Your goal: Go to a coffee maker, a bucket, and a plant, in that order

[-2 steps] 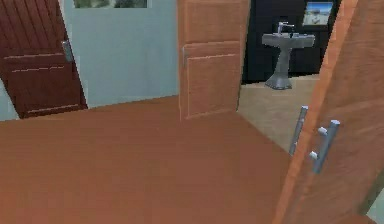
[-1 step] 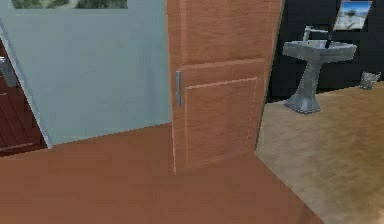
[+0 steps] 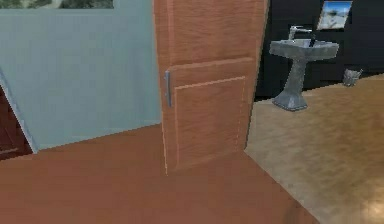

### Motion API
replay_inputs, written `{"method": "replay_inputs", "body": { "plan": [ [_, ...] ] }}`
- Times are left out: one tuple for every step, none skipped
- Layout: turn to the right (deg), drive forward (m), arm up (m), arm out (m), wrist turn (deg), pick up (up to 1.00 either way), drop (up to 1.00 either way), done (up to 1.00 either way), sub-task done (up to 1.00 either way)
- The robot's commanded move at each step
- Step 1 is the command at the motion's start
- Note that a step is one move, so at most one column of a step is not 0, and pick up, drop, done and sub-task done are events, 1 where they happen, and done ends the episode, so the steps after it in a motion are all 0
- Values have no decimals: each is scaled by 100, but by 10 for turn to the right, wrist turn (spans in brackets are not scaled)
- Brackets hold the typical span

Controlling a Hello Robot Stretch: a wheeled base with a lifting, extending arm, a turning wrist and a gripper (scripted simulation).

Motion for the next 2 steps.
{"method": "replay_inputs", "body": {
  "plan": [
    [0, 30, 0, 0, 0, 0, 0, 0, 0],
    [450, 0, 0, 0, 0, 0, 0, 0, 0]
  ]
}}
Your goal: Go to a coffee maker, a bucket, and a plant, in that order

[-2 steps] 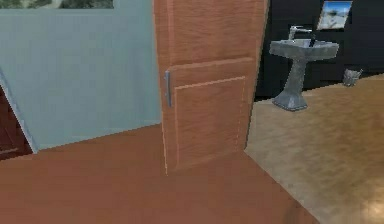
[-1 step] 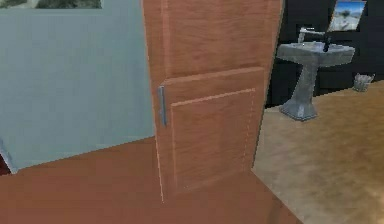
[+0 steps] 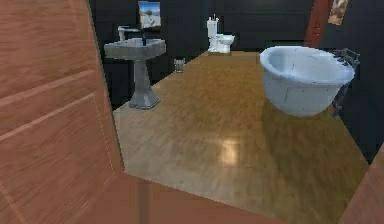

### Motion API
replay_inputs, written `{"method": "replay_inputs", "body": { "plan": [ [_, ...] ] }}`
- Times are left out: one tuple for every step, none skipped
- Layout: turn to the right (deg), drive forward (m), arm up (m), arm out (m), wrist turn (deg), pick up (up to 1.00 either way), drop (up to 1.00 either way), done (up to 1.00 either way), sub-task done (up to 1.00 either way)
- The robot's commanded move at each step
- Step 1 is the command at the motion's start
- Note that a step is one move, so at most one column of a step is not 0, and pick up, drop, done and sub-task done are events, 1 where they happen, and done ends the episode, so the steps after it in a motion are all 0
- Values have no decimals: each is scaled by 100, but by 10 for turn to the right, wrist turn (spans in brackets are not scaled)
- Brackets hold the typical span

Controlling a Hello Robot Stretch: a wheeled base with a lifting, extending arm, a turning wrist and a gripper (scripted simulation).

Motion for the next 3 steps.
{"method": "replay_inputs", "body": {
  "plan": [
    [0, 100, 0, 0, 0, 0, 0, 0, 0],
    [0, 100, 0, 0, 0, 0, 0, 0, 0],
    [60, 0, 0, 0, 0, 0, 0, 0, 0]
  ]
}}
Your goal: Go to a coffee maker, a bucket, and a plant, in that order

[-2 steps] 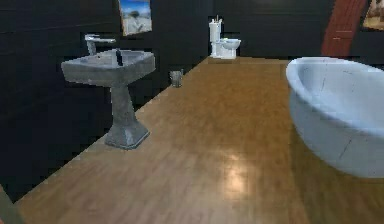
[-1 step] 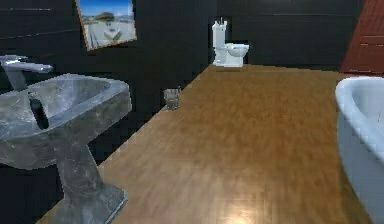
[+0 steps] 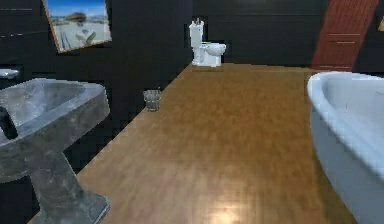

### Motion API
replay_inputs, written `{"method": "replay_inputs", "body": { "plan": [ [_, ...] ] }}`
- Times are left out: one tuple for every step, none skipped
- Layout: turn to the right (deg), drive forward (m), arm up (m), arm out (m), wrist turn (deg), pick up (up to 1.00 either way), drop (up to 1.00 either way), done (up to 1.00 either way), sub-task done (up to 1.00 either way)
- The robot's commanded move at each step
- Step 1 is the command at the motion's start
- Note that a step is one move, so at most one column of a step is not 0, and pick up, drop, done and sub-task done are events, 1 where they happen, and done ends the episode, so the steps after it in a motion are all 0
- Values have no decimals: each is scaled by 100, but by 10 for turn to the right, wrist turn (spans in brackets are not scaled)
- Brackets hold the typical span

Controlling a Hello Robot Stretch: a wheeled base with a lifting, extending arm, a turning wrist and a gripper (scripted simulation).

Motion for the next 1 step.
{"method": "replay_inputs", "body": {
  "plan": [
    [0, 75, 0, 0, 0, 0, 0, 0, 0]
  ]
}}
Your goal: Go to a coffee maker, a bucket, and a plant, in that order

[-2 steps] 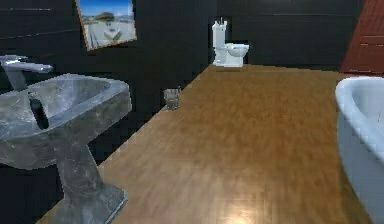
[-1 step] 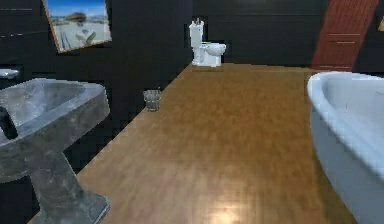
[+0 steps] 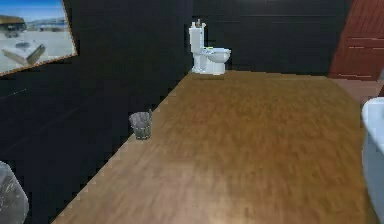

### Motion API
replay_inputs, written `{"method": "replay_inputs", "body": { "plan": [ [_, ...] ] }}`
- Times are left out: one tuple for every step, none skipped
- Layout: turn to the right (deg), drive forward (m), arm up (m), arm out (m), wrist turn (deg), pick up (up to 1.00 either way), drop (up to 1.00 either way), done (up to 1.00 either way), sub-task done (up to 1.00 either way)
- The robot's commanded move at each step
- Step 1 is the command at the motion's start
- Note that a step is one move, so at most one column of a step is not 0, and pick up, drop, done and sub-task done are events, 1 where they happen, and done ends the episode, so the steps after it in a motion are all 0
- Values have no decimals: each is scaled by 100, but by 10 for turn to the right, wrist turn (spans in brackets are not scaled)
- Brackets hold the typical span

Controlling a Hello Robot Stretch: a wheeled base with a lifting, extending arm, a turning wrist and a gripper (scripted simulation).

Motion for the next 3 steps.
{"method": "replay_inputs", "body": {
  "plan": [
    [120, 0, 0, 0, 0, 0, 0, 0, 0],
    [0, 45, 0, 0, 0, 0, 0, 0, 0],
    [-150, 0, 0, 0, 0, 0, 0, 0, 0]
  ]
}}
